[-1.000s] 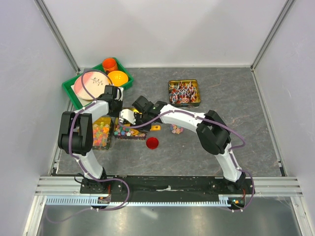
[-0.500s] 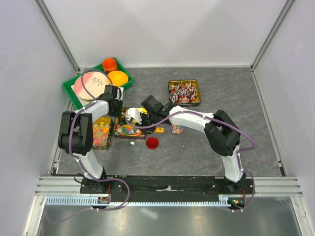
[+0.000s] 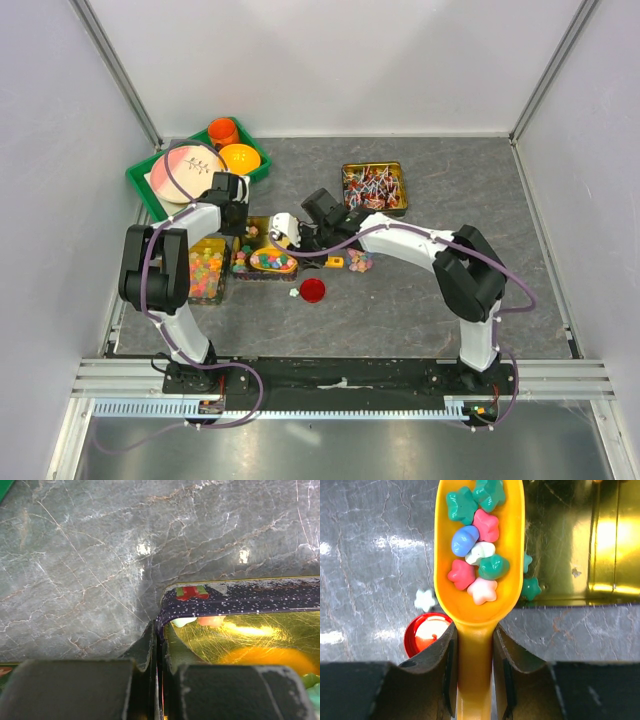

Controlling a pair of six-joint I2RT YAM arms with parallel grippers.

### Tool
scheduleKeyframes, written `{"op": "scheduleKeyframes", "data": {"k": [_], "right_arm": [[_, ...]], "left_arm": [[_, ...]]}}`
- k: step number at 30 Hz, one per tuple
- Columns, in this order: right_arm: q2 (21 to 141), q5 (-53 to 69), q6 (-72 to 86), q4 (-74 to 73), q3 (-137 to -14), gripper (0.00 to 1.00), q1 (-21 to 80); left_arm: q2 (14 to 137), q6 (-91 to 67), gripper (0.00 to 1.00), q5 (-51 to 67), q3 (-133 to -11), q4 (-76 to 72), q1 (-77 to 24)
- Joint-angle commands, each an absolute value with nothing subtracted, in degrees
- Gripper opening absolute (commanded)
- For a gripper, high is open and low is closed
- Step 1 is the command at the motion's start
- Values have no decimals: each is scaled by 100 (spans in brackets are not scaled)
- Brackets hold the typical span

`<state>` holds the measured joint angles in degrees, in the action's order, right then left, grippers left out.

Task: Pack the candies
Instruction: Scoop the fake candies from the storage box.

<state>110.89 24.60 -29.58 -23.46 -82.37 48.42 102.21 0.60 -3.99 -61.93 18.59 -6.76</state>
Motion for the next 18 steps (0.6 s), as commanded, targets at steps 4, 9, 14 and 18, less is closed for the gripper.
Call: {"op": "scheduleKeyframes", "data": {"k": [4,9,14,18], "right_arm": [[10284,2865,-3102,-2830,-8016,0,4685],[9732,3234,-3103,-2935,-7823,0,4580],[9010,3427,-3041,-3032,-7734,0,4325],[8518,4058,-2753,-3033,-7734,0,3703]], "left_arm": [[10310,53,1,-773,-6398,1239,-589],[10301,53,1,-782,-6398,1248,-563],[10301,62,2,-756,-6398,1257,-554],[10318,-88,1,-729,-6398,1248,-554]]}}
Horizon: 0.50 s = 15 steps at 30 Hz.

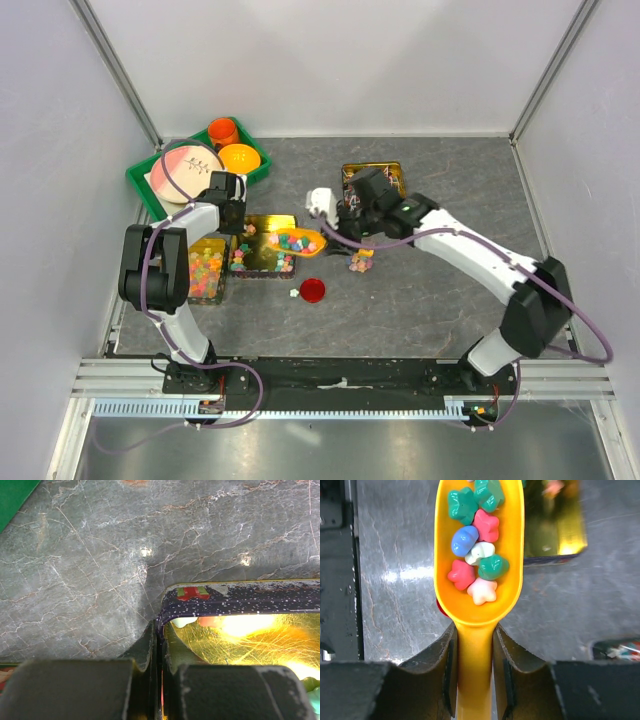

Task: Pack the candies
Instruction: Scoop the fake candies from the storage box, then place the fake candies in the packing bottle.

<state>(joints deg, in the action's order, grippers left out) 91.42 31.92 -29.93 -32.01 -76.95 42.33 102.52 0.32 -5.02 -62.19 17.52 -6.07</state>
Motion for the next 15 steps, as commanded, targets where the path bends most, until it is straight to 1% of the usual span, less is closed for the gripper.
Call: {"op": "scheduleKeyframes", "data": {"k": [1,3,5,7,15], "right_arm": [[8473,4156,-2681,-3024,-7726,0,3613],[8368,4184,-2637,-3058,-7673,0,3472],[8280,3868,-2803,-3163,-7585,0,3437],[8192,3544,-3144,-3523,-7602,0,3323],[8025,3164,-4253,-5395,-7936,0,2392]], "left_arm": [[10318,-88,2,-721,-6398,1257,-554],[10310,-88,1,-703,-6398,1257,-554],[10283,-97,1,-694,-6398,1266,-554],[10257,-88,1,-686,-6390,1257,-545],[10301,-97,2,-589,-6398,1266,-545]]}}
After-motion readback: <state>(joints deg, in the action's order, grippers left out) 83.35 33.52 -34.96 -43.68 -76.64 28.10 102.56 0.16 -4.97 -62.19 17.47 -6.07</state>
